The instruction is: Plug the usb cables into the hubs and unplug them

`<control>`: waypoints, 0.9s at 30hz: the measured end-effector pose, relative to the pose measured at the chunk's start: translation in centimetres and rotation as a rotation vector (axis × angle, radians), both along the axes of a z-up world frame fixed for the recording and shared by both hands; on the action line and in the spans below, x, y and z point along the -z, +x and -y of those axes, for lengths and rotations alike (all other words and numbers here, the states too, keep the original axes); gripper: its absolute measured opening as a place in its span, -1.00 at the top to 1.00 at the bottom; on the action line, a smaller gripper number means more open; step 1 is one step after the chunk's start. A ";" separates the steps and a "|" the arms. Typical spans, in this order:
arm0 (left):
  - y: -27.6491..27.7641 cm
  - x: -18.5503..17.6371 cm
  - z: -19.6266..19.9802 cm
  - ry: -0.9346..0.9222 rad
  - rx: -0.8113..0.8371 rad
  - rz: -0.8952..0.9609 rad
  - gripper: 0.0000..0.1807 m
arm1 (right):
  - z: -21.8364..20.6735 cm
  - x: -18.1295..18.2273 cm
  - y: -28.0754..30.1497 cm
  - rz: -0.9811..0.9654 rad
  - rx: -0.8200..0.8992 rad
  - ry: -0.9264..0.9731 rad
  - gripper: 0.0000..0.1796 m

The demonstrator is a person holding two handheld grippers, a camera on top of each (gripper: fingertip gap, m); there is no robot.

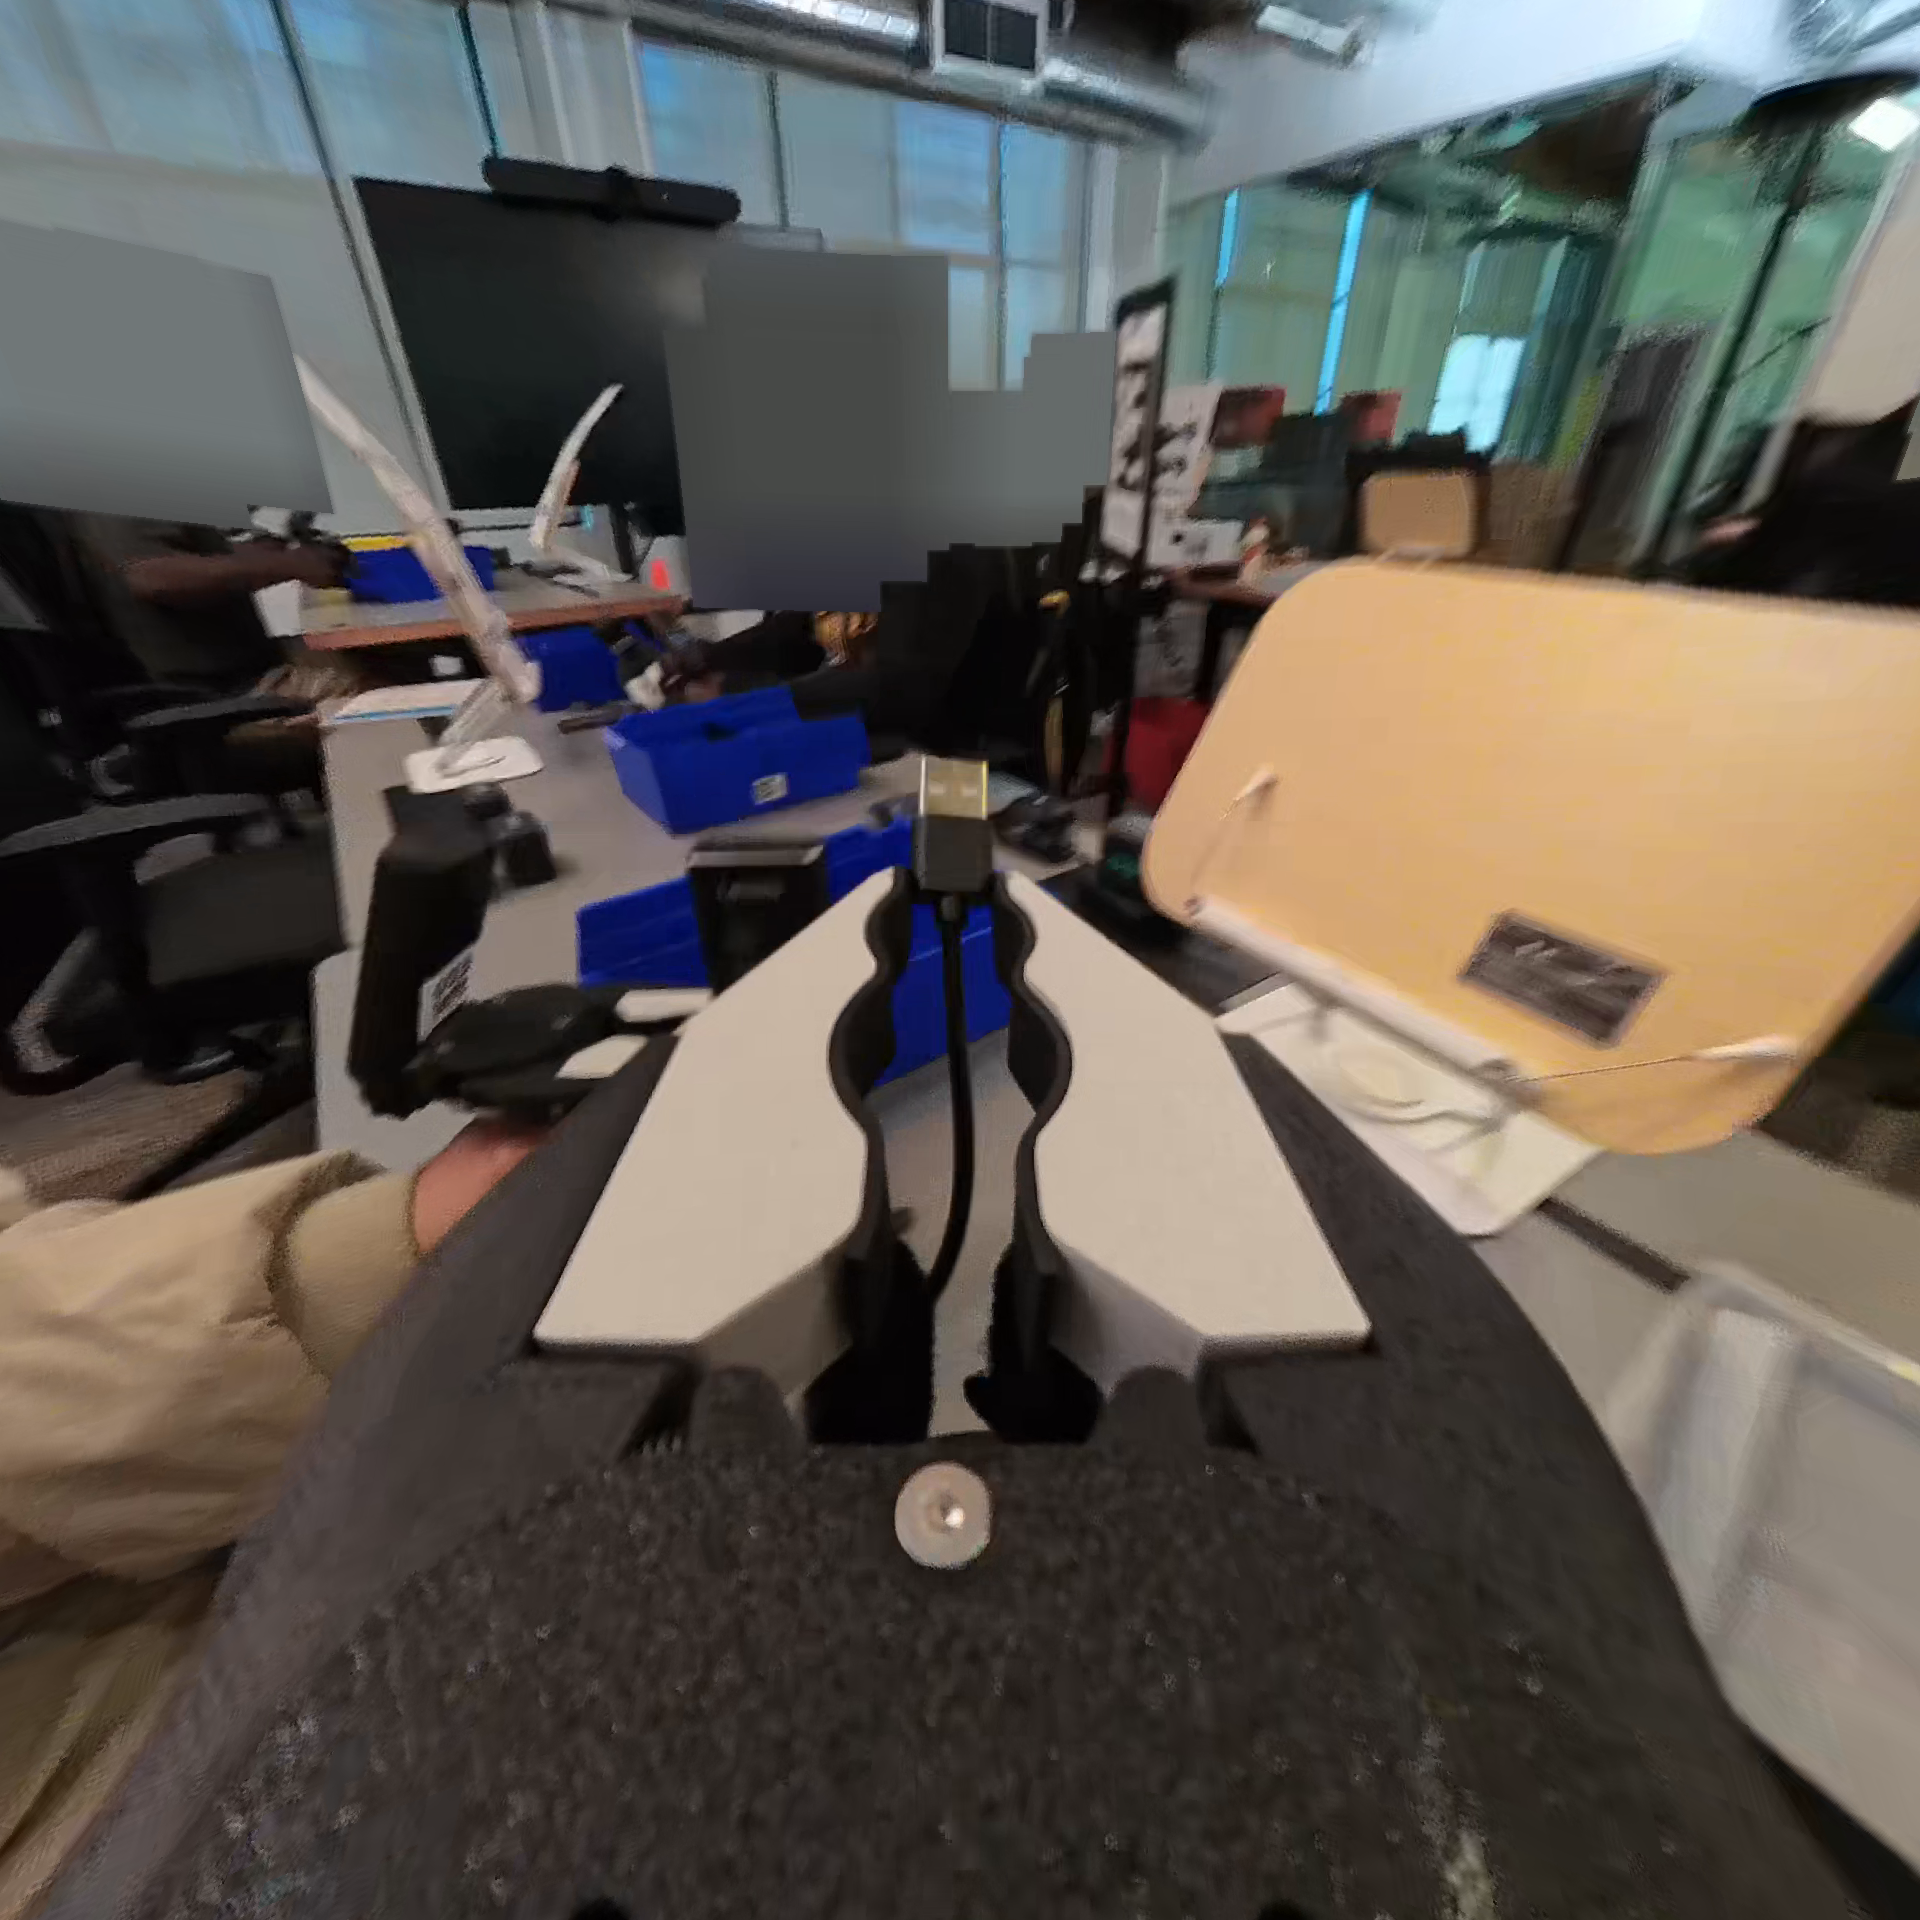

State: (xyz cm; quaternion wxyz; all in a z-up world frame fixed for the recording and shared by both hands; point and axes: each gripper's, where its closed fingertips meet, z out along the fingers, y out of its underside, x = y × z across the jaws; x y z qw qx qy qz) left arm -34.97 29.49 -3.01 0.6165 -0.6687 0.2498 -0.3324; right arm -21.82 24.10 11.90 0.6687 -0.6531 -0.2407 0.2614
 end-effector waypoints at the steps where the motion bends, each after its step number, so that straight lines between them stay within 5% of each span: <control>1: 0.2 0.4 0.2 -0.009 0.013 -0.007 0.69 | 0.2 -1.7 1.8 0.003 0.050 0.042 0.85; 11: -2.4 1.5 -1.7 -0.098 -0.098 0.004 0.70 | 9.9 -14.0 18.1 -0.247 0.378 0.424 0.85; 15: -1.8 2.4 -1.6 -0.131 -0.086 -0.008 0.69 | 9.9 -13.2 22.5 -0.299 0.466 0.406 0.85; 22: -0.2 1.8 0.3 -0.106 -0.019 -0.036 0.69 | 3.0 -7.2 22.2 -0.287 0.385 0.177 0.84; 27: 0.5 2.4 3.7 -0.127 0.041 -0.046 0.70 | 3.1 -8.3 22.2 -0.264 0.417 0.241 0.84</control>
